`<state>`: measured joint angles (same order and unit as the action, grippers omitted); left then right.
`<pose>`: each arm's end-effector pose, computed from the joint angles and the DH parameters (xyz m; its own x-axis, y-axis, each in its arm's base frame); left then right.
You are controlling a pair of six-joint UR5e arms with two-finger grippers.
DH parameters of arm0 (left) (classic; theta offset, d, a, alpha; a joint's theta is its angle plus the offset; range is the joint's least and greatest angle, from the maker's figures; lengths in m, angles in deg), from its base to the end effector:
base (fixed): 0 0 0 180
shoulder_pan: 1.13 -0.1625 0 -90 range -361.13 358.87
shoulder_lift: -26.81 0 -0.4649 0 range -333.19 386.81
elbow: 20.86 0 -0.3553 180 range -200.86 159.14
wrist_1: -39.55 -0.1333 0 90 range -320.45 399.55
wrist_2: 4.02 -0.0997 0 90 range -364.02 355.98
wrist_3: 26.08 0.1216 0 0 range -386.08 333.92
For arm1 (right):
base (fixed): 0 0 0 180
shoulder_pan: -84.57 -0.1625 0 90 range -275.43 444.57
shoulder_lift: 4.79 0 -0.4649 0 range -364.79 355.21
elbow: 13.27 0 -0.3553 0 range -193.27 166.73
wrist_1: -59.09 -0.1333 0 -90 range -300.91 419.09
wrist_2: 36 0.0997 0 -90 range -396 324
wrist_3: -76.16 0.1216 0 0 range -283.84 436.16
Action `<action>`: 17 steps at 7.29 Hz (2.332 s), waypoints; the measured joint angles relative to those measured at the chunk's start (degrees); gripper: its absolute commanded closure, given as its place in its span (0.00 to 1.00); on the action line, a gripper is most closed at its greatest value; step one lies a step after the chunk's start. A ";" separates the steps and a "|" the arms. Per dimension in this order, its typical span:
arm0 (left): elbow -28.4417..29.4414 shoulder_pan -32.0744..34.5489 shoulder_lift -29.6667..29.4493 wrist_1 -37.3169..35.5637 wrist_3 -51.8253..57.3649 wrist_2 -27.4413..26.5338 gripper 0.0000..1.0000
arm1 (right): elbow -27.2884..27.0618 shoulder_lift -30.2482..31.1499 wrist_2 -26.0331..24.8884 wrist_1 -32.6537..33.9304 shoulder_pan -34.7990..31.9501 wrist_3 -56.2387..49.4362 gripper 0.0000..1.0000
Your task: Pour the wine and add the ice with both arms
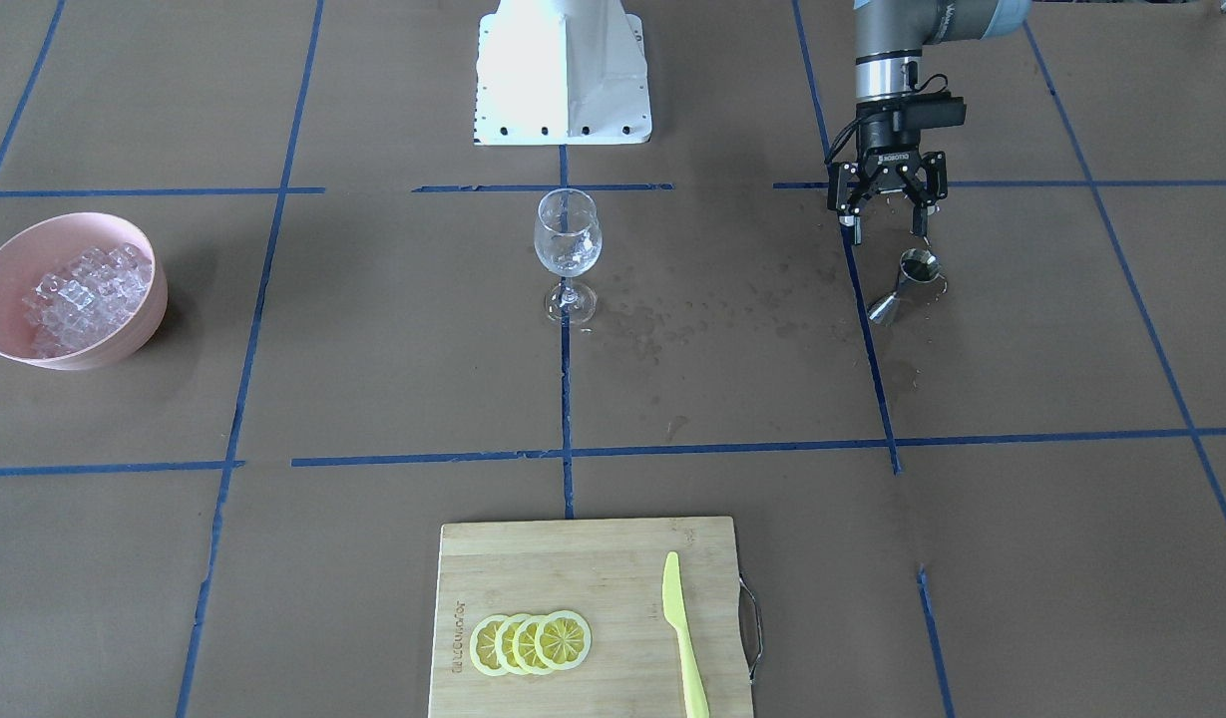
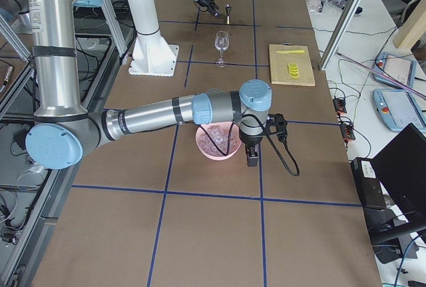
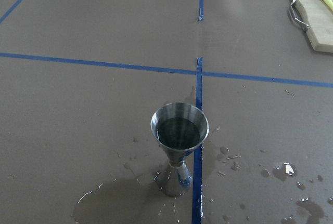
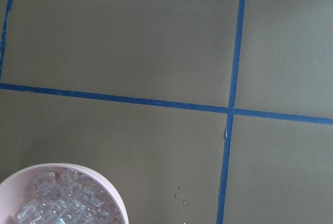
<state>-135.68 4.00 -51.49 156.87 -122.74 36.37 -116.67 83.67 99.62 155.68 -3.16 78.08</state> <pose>0.3570 -0.2589 0.5324 0.6891 -0.1373 -0.7115 0.6342 0.5893 0.5005 0.0279 -0.4682 0.6053 0.6957 -0.0982 0.7116 0.0159 0.9925 0.1214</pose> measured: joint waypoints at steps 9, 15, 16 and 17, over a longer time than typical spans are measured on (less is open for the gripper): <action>11.62 0.84 -5.93 0.01 -4.14 -14.71 0.15 | -0.03 -0.15 1.74 0.00 0.01 -0.02 0.00; 13.96 2.73 -7.32 0.07 -4.15 -15.60 0.33 | -0.07 -0.31 1.76 0.00 0.01 0.01 0.00; 14.31 2.95 -7.64 0.09 -4.15 -15.61 0.34 | -0.08 -0.31 1.76 0.00 0.00 0.01 0.00; 15.02 3.07 -8.40 0.09 -4.15 -15.61 0.37 | -0.07 -0.31 1.76 0.00 0.01 0.01 0.00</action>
<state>-120.66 7.06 -59.88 156.96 -126.89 20.76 -116.74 83.36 101.37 155.68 -3.15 78.10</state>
